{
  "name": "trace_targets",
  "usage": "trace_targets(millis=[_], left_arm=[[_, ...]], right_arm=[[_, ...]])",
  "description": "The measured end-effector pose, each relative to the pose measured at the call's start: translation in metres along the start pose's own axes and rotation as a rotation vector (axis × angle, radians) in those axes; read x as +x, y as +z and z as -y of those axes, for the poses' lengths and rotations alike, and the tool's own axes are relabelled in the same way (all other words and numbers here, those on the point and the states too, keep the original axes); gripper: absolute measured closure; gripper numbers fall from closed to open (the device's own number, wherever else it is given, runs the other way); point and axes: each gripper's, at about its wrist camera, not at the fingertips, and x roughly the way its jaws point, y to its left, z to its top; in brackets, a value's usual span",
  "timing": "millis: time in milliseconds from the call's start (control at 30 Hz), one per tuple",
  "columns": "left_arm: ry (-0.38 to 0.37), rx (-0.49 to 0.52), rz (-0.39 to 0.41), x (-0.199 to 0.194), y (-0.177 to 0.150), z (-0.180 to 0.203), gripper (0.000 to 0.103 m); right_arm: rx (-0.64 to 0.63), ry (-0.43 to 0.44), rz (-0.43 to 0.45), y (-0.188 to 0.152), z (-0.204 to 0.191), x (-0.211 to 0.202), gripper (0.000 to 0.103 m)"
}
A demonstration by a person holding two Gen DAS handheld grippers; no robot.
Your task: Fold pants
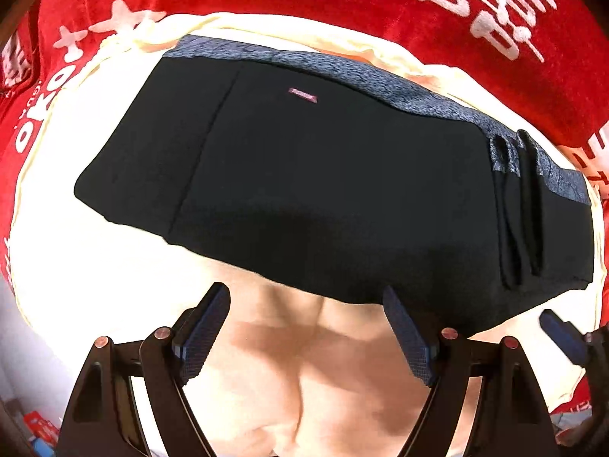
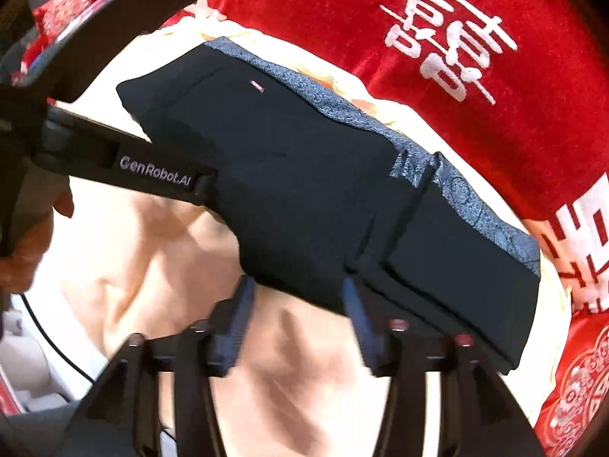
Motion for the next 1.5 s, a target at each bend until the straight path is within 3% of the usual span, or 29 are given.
trace_targets(millis=[333, 800, 1100, 1200, 1400, 1500], left_arm=[[-0.013, -0.06, -0.005, 0.002, -0.013, -0.049, 0.02], [-0.019, -0.133, -0.026, 0.012, -0.016, -0.077, 0.02], [-0.057, -0.217, 0.005, 0.009, -0.022, -0.123, 0.02], [-0.104, -0.267, -0.016, 0.013, -0.024, -0.139, 0.02], [-0.207, -0.364, 0.035, 0.003, -0.021, -0.168, 0.02], [-0.302, -0.388, 0.028, 0.007, -0.025, -0.183, 0.02]], right_arm=[[0.095, 0.004, -0.078, 0.002, 0.011, 0.002, 0.041], [0.171, 0.031, -0.155, 0.015, 0.014, 0.021, 0.039], [0.319, -0.064, -0.135, 0.032, 0.048, 0.037, 0.036], [0.391, -0.021, -0.187, 0.027, 0.056, 0.055, 0.034], [0.402, -0.034, -0.164, 0.026, 0.053, 0.059, 0.03], [0.402, -0.032, -0.165, 0.027, 0.053, 0.059, 0.029]])
